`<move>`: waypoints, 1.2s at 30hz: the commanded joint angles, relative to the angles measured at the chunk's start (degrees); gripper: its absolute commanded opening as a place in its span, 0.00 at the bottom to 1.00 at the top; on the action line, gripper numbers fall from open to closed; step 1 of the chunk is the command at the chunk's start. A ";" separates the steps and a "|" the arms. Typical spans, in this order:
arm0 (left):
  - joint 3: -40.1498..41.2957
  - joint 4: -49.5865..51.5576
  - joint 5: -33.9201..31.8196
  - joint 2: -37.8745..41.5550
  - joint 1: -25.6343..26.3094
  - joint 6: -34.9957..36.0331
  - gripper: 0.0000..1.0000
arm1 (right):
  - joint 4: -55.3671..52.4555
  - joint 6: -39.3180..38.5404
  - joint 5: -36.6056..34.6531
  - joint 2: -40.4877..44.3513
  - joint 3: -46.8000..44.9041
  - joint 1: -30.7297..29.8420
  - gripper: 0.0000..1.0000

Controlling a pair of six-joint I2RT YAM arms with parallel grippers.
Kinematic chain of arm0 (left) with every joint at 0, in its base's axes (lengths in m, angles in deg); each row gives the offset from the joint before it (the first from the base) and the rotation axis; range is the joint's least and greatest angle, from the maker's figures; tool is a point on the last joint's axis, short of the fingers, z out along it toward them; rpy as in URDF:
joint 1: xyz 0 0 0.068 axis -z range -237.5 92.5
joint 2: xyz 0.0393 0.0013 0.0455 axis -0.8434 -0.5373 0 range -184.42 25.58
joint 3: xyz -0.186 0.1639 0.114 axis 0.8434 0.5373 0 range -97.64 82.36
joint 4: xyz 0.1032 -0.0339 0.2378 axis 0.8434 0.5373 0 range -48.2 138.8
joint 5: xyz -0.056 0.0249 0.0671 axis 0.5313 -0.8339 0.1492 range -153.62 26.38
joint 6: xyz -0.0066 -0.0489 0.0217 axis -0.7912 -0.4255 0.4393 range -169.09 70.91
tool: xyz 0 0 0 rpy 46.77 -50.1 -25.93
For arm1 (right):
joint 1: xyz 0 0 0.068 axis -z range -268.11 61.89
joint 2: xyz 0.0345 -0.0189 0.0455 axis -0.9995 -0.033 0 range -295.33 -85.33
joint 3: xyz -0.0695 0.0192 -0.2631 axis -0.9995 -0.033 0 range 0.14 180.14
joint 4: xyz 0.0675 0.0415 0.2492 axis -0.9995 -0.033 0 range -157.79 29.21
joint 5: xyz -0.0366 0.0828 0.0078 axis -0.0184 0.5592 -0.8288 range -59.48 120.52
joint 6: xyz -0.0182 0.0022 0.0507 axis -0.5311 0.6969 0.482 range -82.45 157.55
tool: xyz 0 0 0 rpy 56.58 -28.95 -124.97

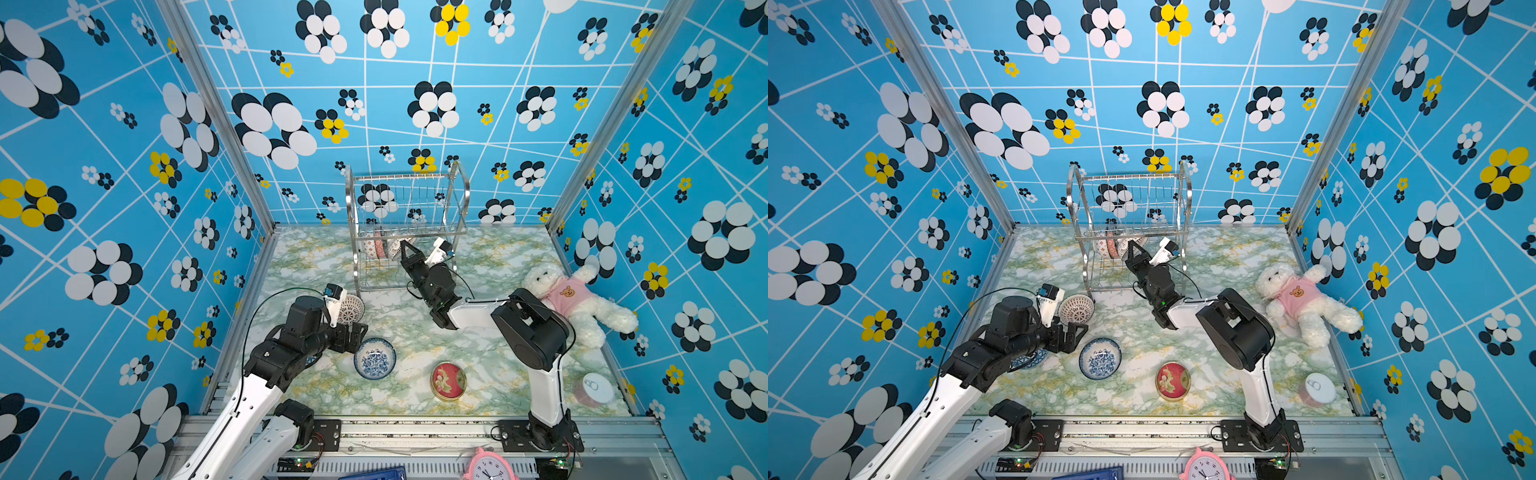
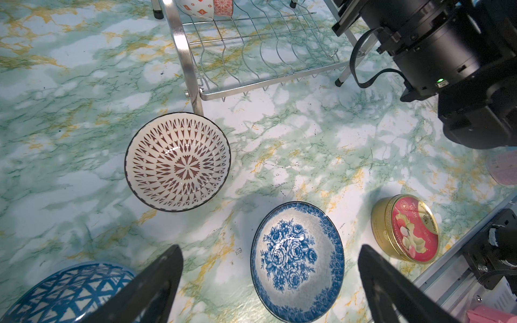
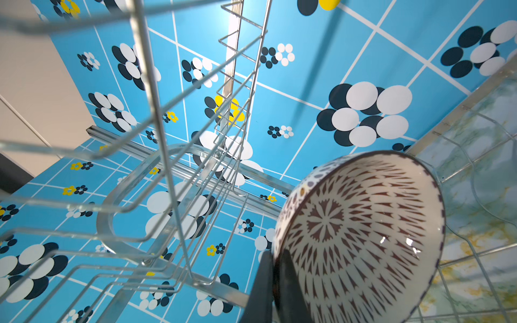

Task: Load bowls into a dish rack
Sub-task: Place the bowl in the dish rack.

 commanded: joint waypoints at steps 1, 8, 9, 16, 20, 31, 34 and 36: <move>0.79 -0.63 0.03 -0.34 0.85 1.07 0.99 | 6.81 0.27 -1.42 -1.45 3.50 0.65 0.00; 0.71 -0.63 0.11 -0.98 2.01 1.03 0.99 | 7.21 -0.81 -2.68 -4.25 6.21 0.91 0.00; 0.71 -0.63 0.22 -1.11 2.02 1.05 0.99 | 6.90 -0.81 -3.04 -4.37 6.37 0.94 0.00; 0.49 -1.06 0.41 -1.49 2.22 0.72 0.99 | 5.38 0.29 0.79 -5.81 8.57 2.16 0.00; 0.31 -1.43 0.82 -2.49 2.20 0.68 0.99 | 4.91 -0.21 3.08 -6.00 8.85 2.86 0.00; 0.35 -1.38 1.31 -3.05 1.76 1.38 0.99 | 1.20 -2.26 7.66 -6.09 9.68 4.82 0.00; 0.66 -1.82 2.41 -2.08 1.69 1.82 0.99 | 1.11 -2.47 9.84 -7.99 10.68 5.32 0.00; 0.94 -2.18 3.21 -1.32 1.76 1.85 0.99 | 0.48 -2.57 11.27 -8.43 11.46 5.63 0.00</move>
